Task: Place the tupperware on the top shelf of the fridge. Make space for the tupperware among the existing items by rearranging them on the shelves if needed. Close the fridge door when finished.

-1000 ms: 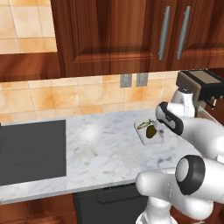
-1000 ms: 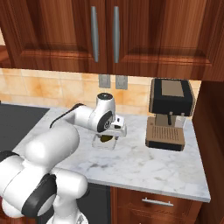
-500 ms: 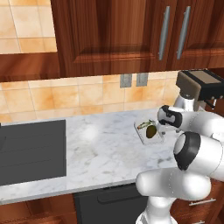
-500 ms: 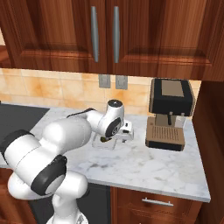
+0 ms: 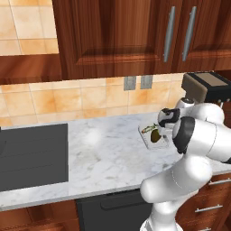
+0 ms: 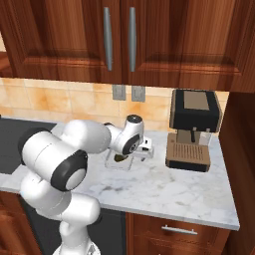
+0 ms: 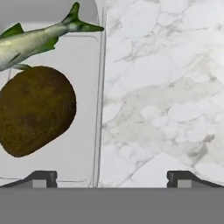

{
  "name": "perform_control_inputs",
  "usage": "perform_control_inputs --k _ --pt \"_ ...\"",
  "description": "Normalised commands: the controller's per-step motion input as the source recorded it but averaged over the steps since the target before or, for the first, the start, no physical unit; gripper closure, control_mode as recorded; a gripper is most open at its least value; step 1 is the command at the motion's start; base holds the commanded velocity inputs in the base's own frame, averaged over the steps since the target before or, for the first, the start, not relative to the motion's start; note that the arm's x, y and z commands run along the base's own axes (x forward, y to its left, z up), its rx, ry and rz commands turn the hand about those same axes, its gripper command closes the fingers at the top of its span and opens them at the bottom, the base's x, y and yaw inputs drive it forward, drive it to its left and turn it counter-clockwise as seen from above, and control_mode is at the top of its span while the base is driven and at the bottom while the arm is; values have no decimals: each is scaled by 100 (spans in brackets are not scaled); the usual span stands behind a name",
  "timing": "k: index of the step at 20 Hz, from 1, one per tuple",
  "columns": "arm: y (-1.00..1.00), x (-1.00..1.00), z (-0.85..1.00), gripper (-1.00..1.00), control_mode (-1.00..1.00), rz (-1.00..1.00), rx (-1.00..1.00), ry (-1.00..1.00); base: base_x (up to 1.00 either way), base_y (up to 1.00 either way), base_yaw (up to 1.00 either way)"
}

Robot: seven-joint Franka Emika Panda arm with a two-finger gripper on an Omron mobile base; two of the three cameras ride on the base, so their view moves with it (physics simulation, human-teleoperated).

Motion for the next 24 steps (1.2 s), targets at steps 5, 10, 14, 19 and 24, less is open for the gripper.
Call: perform_control_inputs --k 5,10,14,19,24 --pt "0 32 -37 -100 -100 0 0 0 0 0 0" --pt "0 26 -31 -100 -100 0 0 0 0 0 0" --pt "0 23 -31 -100 -100 0 0 -1 0 0 0" --pt "0 17 -41 -100 -100 0 0 -1 0 0 0" --pt "12 3 -64 100 -100 0 0 0 0 0 0"
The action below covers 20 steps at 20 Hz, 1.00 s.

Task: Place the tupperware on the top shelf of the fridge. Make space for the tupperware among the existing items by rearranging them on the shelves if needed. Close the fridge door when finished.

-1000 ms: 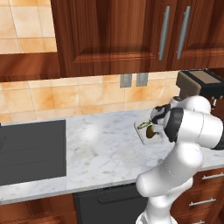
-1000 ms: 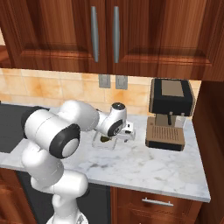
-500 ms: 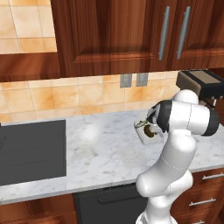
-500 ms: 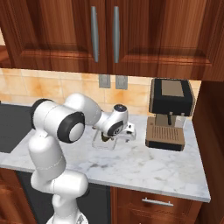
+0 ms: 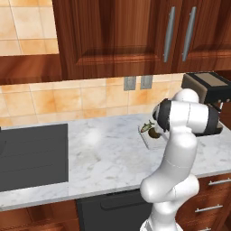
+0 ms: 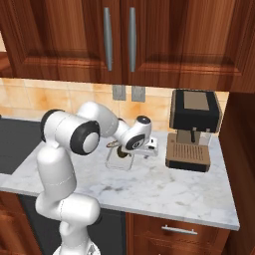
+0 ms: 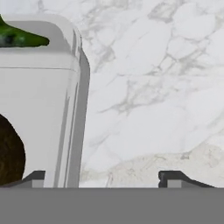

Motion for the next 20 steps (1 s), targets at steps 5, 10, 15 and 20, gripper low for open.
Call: perform_control_inputs --k 5,10,15,20 --pt "34 -1 -51 100 -100 0 -2 4 0 0 0" --pt "80 -52 -40 100 -100 9 -12 -6 0 0 0" --pt "59 -58 2 100 -100 9 -4 -15 0 0 0" --pt "23 -64 79 100 -100 1 0 -6 0 0 0"
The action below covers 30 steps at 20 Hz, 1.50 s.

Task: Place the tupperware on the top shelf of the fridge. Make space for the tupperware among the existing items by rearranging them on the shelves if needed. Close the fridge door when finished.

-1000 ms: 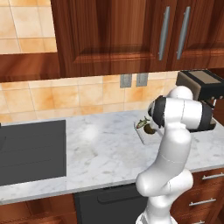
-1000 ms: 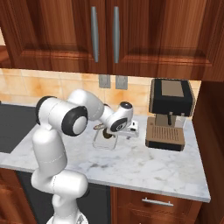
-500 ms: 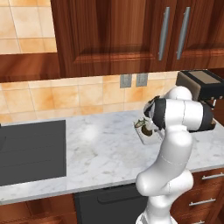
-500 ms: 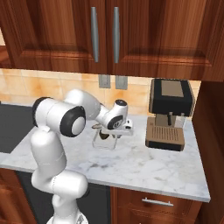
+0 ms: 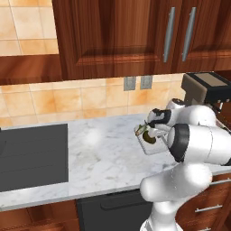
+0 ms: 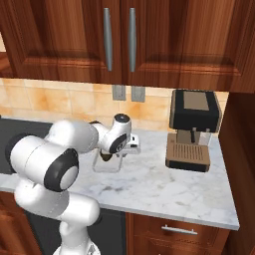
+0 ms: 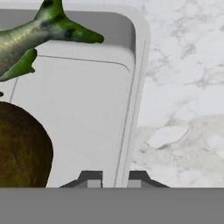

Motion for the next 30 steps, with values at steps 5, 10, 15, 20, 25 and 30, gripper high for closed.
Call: perform_control_inputs --k 5,10,15,20,25,30 --pt "31 -71 99 100 -100 0 0 0 0 0 0" --pt "27 -69 82 100 -100 -1 0 14 0 0 0" --pt "12 -68 58 100 -100 -13 8 11 0 0 0" --pt "15 -56 73 100 -100 -14 8 3 0 0 0" --pt "0 -54 58 100 -100 -3 1 0 0 0 0" --pt "0 -17 18 100 -100 0 0 -1 0 0 0"
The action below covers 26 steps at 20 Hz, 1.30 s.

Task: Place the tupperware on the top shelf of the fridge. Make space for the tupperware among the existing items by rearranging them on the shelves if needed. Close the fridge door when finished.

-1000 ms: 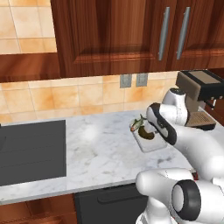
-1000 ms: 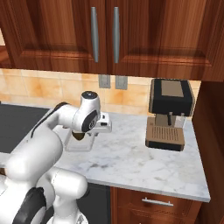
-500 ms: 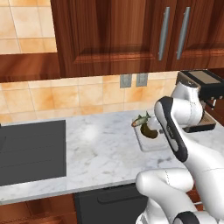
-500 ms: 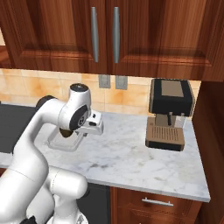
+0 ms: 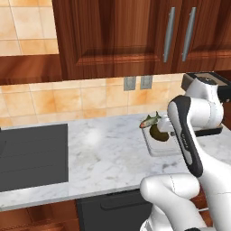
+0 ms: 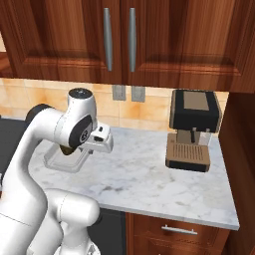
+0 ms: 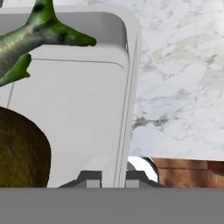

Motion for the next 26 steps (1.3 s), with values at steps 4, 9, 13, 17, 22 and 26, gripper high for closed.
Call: perform_control_inputs --k 4,9,13,17,22,26 --pt "0 -10 27 100 -100 0 0 -2 0 0 0" --pt "0 -2 25 100 -100 0 0 -1 0 0 0" --pt "0 -38 2 100 -100 3 0 -7 0 0 0" --pt "0 -30 0 100 -100 2 0 -6 0 0 0" --pt "0 0 0 100 100 0 0 0 27 0 0" --pt "0 0 0 100 100 0 0 0 32 0 0"
